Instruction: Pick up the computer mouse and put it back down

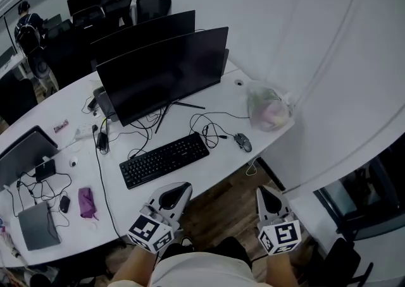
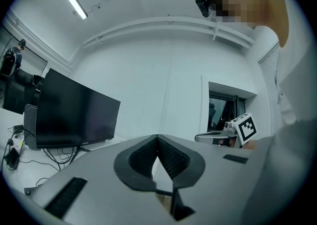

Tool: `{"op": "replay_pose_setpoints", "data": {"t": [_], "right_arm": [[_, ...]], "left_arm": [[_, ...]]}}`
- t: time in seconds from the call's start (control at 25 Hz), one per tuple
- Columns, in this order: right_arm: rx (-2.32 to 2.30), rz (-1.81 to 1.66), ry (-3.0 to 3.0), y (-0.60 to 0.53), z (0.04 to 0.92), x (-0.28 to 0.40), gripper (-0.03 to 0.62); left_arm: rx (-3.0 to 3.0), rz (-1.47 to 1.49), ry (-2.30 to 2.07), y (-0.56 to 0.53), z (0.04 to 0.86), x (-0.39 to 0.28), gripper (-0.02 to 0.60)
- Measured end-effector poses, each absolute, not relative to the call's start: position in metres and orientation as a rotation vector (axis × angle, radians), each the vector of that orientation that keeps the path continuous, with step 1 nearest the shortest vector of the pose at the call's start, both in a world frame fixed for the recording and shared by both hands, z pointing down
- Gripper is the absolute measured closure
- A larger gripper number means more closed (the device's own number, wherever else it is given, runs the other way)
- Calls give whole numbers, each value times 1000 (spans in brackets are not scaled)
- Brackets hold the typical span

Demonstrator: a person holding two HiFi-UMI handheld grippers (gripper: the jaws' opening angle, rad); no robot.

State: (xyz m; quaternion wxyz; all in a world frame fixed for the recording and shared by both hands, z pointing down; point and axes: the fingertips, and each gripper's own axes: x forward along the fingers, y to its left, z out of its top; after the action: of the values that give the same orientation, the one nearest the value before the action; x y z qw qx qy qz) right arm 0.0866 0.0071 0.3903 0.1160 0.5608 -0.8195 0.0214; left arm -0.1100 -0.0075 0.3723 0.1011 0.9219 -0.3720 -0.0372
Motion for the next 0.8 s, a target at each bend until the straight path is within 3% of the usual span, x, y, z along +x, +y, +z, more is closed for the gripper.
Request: {"op": "replay_pose_setpoints", "data": {"t": [0.44, 0.8], "right_arm": [[1509, 120, -2498, -71, 408, 90, 574], [1389, 144, -2606, -161, 415, 147, 574]], "left_arm": [[2645, -55, -1239, -65, 386, -101, 574], [2580, -7, -1411, -128, 379, -47, 574]]}}
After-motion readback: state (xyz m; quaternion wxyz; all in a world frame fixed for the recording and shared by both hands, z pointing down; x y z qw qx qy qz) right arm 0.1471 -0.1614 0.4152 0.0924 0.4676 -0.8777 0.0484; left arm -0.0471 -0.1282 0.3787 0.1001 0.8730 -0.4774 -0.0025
